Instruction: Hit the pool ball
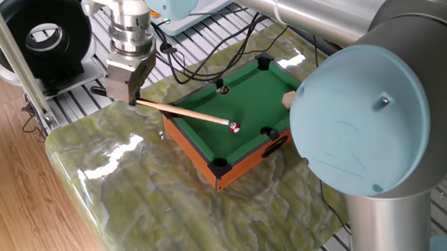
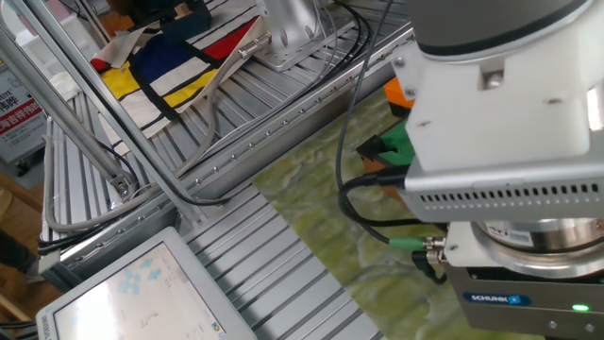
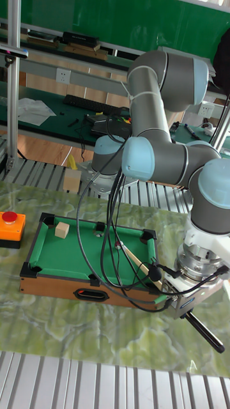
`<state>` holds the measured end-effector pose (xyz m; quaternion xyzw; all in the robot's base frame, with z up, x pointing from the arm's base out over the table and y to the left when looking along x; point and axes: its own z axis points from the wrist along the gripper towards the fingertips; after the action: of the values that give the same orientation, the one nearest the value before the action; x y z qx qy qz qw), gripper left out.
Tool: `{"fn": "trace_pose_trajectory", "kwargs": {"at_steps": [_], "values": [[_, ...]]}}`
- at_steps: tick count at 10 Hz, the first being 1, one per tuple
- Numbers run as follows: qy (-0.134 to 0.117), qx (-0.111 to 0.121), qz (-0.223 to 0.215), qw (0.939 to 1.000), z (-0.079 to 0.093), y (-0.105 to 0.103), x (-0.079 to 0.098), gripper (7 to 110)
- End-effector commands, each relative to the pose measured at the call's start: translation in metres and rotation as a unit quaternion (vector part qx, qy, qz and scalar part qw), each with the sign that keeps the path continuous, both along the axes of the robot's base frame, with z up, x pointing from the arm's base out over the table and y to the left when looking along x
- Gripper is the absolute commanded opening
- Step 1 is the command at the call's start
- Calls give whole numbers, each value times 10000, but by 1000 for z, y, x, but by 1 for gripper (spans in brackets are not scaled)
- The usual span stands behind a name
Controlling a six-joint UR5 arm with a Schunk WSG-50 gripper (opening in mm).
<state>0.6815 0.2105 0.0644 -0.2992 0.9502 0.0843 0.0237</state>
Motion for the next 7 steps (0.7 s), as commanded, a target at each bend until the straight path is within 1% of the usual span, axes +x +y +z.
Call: {"fn": "trace_pose_trajectory", "kwargs": {"at_steps": [1,2,4,6,7], "values": [[8,316,-45,9995,8,15,2,7],[13,369,-67,9993,8,17,1,7],[22,323,-73,9994,8,14,-2,7],[56,170,-12,9998,6,-1,-7,7],[49,162,26,9999,3,-6,-8,7]]}}
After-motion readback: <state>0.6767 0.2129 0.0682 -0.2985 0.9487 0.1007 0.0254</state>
